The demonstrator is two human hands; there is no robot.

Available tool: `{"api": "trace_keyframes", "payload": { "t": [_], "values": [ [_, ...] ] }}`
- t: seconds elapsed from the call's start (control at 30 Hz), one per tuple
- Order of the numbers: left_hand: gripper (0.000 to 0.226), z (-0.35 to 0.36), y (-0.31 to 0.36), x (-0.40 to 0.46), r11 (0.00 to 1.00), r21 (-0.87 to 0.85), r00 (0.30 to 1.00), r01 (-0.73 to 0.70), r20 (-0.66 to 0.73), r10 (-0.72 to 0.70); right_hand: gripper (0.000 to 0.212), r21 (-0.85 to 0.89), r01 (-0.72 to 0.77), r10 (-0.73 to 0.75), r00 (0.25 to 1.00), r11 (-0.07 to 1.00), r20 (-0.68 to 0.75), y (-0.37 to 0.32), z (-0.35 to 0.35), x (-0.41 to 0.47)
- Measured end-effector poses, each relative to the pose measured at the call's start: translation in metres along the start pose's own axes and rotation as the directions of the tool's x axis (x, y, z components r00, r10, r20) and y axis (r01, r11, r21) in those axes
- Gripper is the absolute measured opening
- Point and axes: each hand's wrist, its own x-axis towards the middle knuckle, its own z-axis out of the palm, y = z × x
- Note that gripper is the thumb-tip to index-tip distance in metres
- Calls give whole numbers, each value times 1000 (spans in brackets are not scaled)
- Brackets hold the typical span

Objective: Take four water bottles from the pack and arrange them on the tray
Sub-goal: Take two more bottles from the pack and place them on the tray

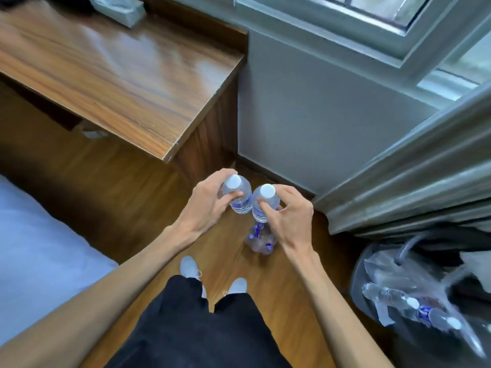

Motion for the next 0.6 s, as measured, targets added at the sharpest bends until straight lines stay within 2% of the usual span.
{"api": "trace_keyframes", "payload": {
  "t": [0.33,0.6],
  "values": [
    [37,-115,-41,-34,992,13,964,129,-234,-122,29,32,177,-180,967,984,182,-106,71,19],
    [34,-227,-97,-46,974,24,910,227,-361,-204,31,127,223,-252,921,966,297,-209,164,44]
  ]
}}
